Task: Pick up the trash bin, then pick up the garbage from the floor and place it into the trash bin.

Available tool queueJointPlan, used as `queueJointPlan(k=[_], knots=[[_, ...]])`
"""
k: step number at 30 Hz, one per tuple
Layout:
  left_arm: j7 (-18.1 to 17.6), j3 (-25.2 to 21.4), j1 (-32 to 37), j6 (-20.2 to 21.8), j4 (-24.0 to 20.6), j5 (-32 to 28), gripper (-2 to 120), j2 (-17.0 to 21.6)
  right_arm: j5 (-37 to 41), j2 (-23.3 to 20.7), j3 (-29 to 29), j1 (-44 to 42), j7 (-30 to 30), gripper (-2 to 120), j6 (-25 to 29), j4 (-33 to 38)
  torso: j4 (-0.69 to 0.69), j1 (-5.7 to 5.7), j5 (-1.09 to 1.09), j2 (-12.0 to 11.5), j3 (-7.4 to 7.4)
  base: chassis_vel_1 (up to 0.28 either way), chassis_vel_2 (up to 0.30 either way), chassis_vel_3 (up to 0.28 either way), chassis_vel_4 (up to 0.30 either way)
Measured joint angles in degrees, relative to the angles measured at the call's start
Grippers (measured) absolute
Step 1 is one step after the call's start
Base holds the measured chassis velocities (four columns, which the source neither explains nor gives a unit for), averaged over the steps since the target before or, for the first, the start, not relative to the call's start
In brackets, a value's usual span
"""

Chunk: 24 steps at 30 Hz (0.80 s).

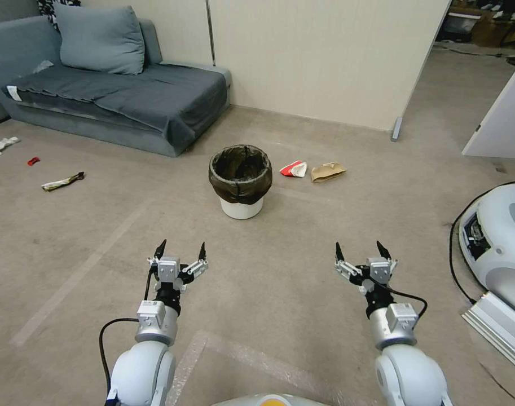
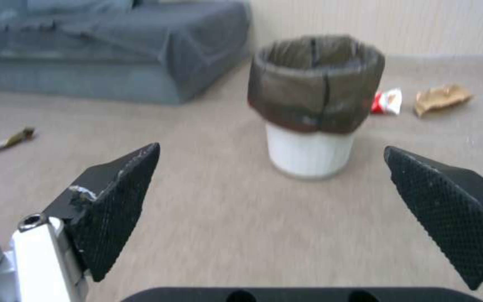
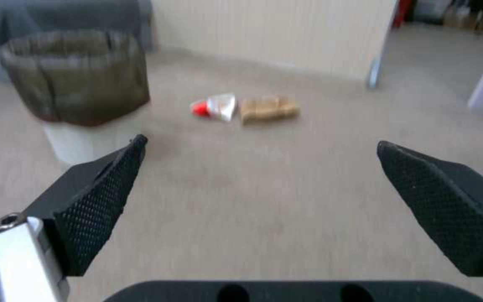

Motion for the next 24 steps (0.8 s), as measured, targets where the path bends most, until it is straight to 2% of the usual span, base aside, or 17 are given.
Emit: queueJointPlan(k=[1, 2, 3, 4, 6, 8, 10, 24], knots=[[-0.48, -0.37, 2.62, 1.20, -2.09, -0.29, 100, 0.23, 0.02, 0.41, 0.04, -1.29, 0.25, 100, 0.29, 0.92, 0.03, 0.00, 0.07, 0.00, 0.00, 0.000, 0.000, 0.000, 0.000], [-0.87, -0.67, 5.20, 2.44, -4.16, -0.59, 100, 0.46, 0.02, 1.01, 0.22, -3.23, 0.61, 100, 0.63, 2.01, 0.01, 0.00, -0.02, 0.00, 0.00, 0.000, 0.000, 0.000, 0.000], [-0.87, -0.67, 5.20, 2.44, -4.16, -0.59, 100, 0.46, 0.02, 1.01, 0.22, -3.23, 0.61, 100, 0.63, 2.01, 0.01, 0.00, -0.02, 0.00, 0.00, 0.000, 0.000, 0.000, 0.000], [-1.39, -1.06, 8.45, 3.95, -6.74, -0.98, 100, 0.75, 0.02, 1.92, 0.47, -6.32, 1.22, 100, 1.22, 3.76, 0.01, 0.00, 0.03, 0.00, 0.00, 0.000, 0.000, 0.000, 0.000], [-2.08, -1.57, 12.80, 5.97, -10.18, -1.47, 100, 1.16, 0.03, 3.06, 0.87, -10.30, 2.01, 100, 1.95, 6.02, -0.01, -0.01, 0.00, 0.00, -0.01, 0.000, 0.000, 0.000, 0.000], [-2.36, -1.75, 14.52, 6.68, -11.47, -1.73, 100, 1.31, 0.03, 3.74, 1.03, -12.61, 2.45, 100, 2.36, 7.34, 0.01, 0.00, 0.05, 0.00, -0.01, 0.000, 0.000, 0.000, 0.000], [-2.37, -1.71, 15.45, 7.02, -12.03, -1.93, 100, 1.38, 0.03, 4.26, 1.21, -14.46, 2.82, 100, 2.67, 8.31, -0.02, -0.01, -0.02, 0.00, -0.01, 0.000, 0.000, 0.000, 0.000], [-2.33, -1.75, 15.35, 6.99, -11.72, -2.05, 100, 1.44, -1.00, 4.53, 1.10, -14.80, 2.52, 100, 1.06, 8.88, 0.00, 0.00, 0.02, 0.00, 0.00, 0.000, 0.000, 0.000, 0.000]])
